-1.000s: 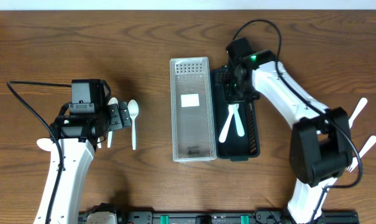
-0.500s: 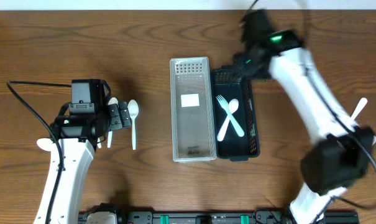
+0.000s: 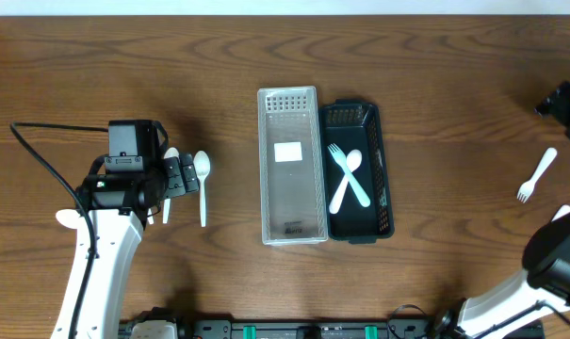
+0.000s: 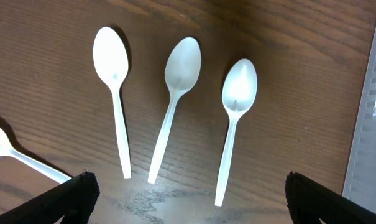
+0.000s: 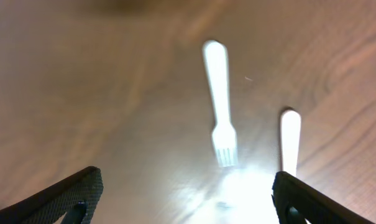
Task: Pack container
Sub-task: 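Reach the right gripper to the next white fork and grasp it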
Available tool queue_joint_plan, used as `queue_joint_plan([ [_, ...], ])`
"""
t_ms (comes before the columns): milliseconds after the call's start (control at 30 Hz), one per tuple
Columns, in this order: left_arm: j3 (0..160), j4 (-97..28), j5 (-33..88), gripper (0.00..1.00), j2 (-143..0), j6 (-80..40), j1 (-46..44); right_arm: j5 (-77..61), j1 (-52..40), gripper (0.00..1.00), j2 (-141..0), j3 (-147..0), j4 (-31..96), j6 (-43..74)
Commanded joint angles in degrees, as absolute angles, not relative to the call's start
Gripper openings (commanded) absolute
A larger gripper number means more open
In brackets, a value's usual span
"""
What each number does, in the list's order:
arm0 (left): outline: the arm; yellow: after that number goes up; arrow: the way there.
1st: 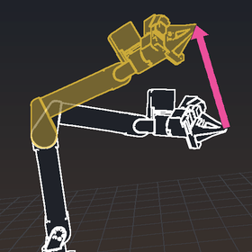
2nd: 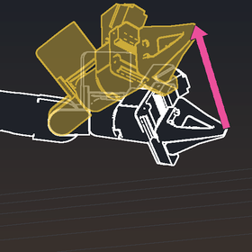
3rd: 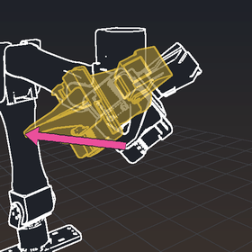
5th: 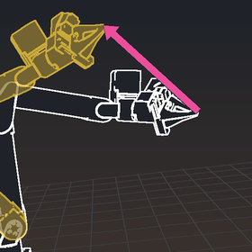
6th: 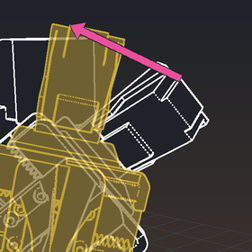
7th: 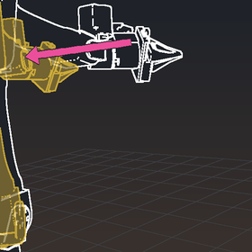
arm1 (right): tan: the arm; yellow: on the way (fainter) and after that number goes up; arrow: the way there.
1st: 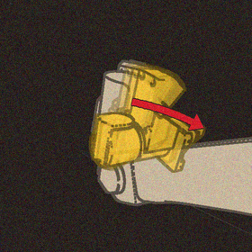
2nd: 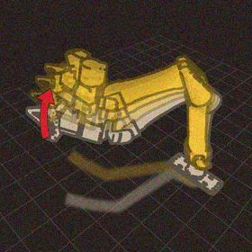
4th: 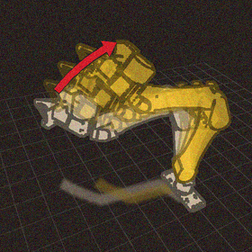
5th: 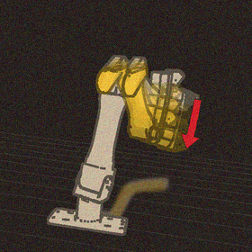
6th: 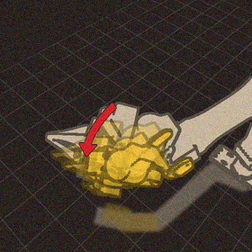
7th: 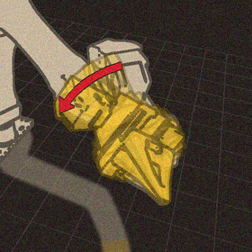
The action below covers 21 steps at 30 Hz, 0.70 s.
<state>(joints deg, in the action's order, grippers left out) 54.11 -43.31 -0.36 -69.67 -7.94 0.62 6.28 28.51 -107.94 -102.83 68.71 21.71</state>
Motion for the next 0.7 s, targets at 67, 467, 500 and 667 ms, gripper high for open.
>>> queue_joint_plan([
  [67,55.37,-43.51,-0.62,0.98,-69.65,-8.69,0.40,5.26,34.44,0.92,-116.36,-101.41,68.93,16.67],
  [467,55.37,-43.46,-0.62,0.98,-69.65,-8.69,0.40,4.03,35.51,0.91,-127.02,-101.34,66.04,14.06],
  [500,55.37,-43.48,-0.62,0.98,-69.65,-8.69,0.40,4.05,35.29,0.90,-127.46,-101.32,65.63,14.04],
  [667,55.37,-43.46,-0.62,0.98,-69.65,-8.69,0.40,2.31,34.79,0.87,-128.51,-99.72,62.74,11.75],
])
